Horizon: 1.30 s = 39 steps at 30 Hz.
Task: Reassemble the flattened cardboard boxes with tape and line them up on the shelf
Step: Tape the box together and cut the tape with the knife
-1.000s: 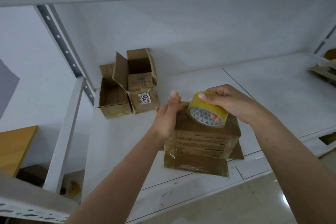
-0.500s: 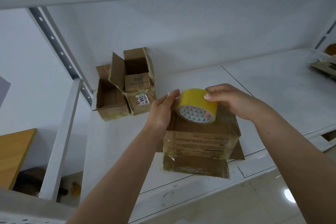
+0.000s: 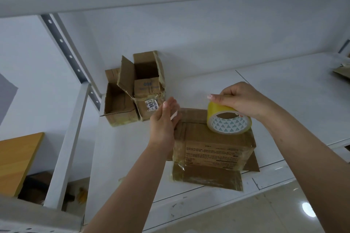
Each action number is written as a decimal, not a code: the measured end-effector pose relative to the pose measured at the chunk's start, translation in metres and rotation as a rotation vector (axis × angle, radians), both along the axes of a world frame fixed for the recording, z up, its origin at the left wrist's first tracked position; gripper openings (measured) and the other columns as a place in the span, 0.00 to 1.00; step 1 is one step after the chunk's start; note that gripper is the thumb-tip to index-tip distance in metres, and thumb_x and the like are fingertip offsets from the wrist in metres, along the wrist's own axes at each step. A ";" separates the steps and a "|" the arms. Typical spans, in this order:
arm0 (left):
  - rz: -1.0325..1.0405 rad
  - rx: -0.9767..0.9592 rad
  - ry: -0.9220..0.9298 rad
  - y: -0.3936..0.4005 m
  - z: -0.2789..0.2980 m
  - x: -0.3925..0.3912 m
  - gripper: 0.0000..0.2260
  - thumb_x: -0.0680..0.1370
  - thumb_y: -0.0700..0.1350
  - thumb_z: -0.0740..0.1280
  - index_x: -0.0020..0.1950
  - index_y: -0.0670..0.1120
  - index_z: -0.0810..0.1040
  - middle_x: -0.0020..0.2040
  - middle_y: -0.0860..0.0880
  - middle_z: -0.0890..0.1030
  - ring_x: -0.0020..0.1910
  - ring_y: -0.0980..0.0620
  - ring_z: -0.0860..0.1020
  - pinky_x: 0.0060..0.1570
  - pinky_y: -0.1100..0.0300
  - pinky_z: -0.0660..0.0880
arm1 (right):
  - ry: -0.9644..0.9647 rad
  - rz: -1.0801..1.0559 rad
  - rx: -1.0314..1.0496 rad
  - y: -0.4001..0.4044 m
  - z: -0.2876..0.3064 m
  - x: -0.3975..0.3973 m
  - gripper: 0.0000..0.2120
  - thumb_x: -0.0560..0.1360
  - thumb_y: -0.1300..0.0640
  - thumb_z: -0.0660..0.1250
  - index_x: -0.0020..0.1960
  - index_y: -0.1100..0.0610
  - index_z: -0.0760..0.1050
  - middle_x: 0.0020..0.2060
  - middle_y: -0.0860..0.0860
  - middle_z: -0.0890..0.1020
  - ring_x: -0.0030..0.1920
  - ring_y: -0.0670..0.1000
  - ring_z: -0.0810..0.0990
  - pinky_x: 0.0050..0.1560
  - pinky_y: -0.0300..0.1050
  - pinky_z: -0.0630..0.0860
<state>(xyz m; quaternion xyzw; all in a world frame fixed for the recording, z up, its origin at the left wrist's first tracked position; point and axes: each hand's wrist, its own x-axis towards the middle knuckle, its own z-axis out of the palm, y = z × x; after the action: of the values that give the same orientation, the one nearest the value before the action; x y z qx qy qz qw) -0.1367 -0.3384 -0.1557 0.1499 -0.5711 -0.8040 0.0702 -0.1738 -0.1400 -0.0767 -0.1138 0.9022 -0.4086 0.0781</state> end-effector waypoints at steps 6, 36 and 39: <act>0.024 -0.281 0.008 -0.008 -0.013 0.001 0.17 0.84 0.49 0.56 0.71 0.44 0.73 0.66 0.50 0.78 0.65 0.56 0.74 0.59 0.65 0.71 | 0.123 -0.066 0.134 -0.014 -0.005 -0.001 0.28 0.68 0.32 0.68 0.36 0.60 0.80 0.27 0.52 0.78 0.32 0.52 0.79 0.39 0.49 0.76; -0.348 -0.930 0.324 -0.019 -0.004 0.002 0.35 0.76 0.68 0.55 0.77 0.48 0.60 0.76 0.47 0.65 0.75 0.50 0.62 0.73 0.52 0.59 | 0.179 -0.034 0.242 -0.026 -0.011 -0.006 0.22 0.74 0.36 0.65 0.34 0.53 0.76 0.29 0.47 0.77 0.34 0.48 0.77 0.37 0.44 0.72; -0.688 -1.188 0.364 -0.003 0.007 -0.010 0.53 0.67 0.77 0.57 0.80 0.44 0.46 0.80 0.44 0.56 0.79 0.49 0.53 0.77 0.47 0.48 | 0.235 -0.011 0.283 -0.028 -0.010 -0.006 0.23 0.77 0.37 0.61 0.31 0.51 0.72 0.27 0.47 0.74 0.30 0.47 0.75 0.33 0.43 0.67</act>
<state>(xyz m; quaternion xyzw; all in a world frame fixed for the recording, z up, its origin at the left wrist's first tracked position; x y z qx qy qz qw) -0.1472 -0.3410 -0.1490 -0.2395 -0.9071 -0.3453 -0.0235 -0.1795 -0.1675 -0.0866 -0.1435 0.9543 -0.2618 -0.0147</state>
